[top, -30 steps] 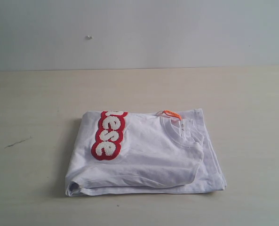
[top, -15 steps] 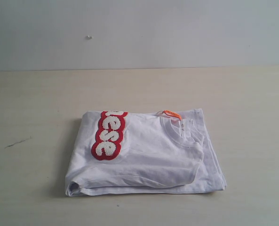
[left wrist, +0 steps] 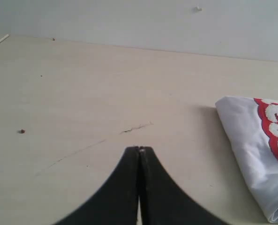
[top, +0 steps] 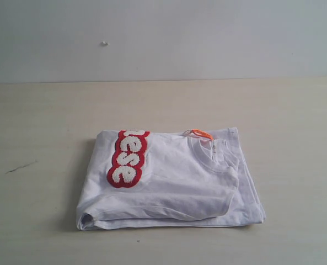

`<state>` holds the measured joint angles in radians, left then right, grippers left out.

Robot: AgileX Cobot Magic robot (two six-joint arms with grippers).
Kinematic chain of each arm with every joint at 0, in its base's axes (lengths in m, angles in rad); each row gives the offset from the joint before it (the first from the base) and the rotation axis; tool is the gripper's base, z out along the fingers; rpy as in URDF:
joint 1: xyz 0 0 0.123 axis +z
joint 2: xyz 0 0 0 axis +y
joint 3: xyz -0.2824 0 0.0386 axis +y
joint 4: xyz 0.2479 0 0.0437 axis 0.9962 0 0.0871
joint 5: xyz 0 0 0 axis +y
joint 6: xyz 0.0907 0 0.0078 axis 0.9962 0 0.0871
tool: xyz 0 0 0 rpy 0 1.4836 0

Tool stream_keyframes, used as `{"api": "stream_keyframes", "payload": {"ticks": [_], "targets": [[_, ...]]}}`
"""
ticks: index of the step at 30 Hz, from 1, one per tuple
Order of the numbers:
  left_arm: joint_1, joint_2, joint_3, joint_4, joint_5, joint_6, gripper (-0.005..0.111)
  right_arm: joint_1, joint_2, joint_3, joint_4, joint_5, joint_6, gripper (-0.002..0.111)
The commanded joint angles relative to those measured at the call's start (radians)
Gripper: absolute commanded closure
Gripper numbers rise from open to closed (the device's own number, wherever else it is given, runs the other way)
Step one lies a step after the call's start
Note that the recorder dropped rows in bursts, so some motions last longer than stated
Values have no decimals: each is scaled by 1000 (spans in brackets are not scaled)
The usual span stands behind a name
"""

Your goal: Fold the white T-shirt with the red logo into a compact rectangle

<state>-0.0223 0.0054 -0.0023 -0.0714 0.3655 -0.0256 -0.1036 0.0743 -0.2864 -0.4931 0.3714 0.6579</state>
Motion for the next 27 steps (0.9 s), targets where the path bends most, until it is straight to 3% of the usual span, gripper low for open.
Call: {"api": "stream_keyframes", "payload": {"ticks": [1, 4, 8, 27], "targets": [[3, -5, 2, 2, -7, -7, 107, -7, -5, 89, 157, 3, -162, 108], [3, -5, 2, 2, -7, -7, 107, -7, -5, 172, 414, 1, -515, 108], [3, -5, 2, 2, -7, -7, 107, -7, -23, 200, 538, -4, -729, 108], [3, -5, 2, 2, -7, -7, 107, -91, -74, 286, 501, -34, -630, 108]]}}
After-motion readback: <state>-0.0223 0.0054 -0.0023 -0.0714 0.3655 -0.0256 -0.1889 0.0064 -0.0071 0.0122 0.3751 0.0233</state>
